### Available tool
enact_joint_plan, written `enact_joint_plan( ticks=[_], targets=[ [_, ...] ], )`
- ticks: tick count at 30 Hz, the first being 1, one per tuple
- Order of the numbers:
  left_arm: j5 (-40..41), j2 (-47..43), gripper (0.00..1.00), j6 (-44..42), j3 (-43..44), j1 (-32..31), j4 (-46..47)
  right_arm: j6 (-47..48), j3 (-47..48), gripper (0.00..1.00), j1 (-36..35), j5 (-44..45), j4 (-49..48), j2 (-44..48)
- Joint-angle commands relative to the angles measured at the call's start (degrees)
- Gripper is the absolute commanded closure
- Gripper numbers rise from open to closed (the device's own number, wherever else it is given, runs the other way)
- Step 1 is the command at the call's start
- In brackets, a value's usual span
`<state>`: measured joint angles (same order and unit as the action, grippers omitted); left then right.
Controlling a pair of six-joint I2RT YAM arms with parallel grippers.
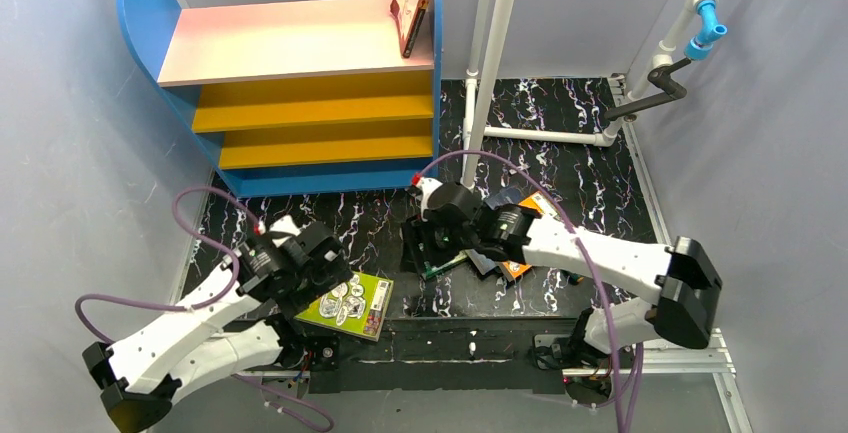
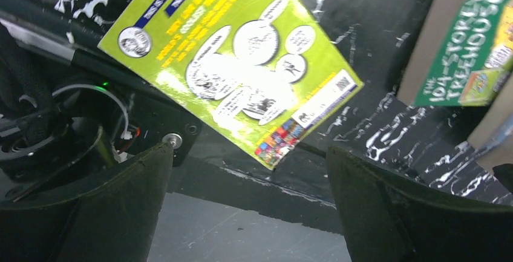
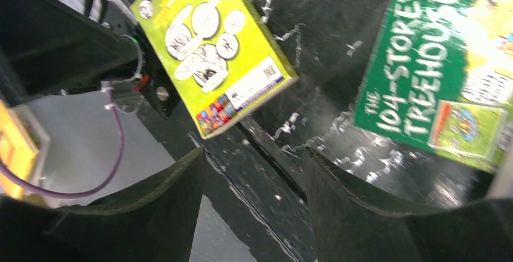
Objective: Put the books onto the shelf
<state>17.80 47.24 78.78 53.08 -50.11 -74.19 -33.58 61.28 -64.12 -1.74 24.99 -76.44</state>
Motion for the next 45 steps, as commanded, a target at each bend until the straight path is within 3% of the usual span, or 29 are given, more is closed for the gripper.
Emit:
enact_joint_plan(
  ticks=[1, 6, 12, 18, 33, 40, 45],
  targets=[
    [-0.4, -5.7, 0.02, 13.0, -7.8, 0.2, -2.0, -4.9, 0.6, 0.32, 2.6, -11.9, -15.3, -6.7],
    [-1.6, -10.7, 0.02, 14.9, -16.2, 4.1, 4.4, -8.3, 3.3, 0.31, 7.6, -19.8, -20.3, -14.7],
    [-9.4, -7.2, 0.02, 5.5, -22.6, 13.9, 14.3, -7.0, 4.4, 0.31, 9.9, -24.5, -19.4, -21.1],
    [-7.4, 0.1, 0.02, 2.3, -20.1, 14.3, 15.6, -6.7, 0.9, 0.3, 10.4, -24.1, -20.2, -20.1],
    [-6.7, 18.5, 0.02, -5.5, -20.6, 19.3, 35.3, -5.2, -2.9, 0.31, 11.9, -25.9, -21.4, -16.4],
    [-10.0, 30.7, 0.02, -14.5, -13.1, 20.5, 42.0, -4.7, -6.1, 0.31, 12.5, -23.4, -20.4, -12.0],
    [-11.1, 34.8, 0.02, -21.1, -8.0, 20.5, 45.2, -4.0, -6.0, 0.31, 12.8, -22.5, -19.8, -10.7]
  ],
)
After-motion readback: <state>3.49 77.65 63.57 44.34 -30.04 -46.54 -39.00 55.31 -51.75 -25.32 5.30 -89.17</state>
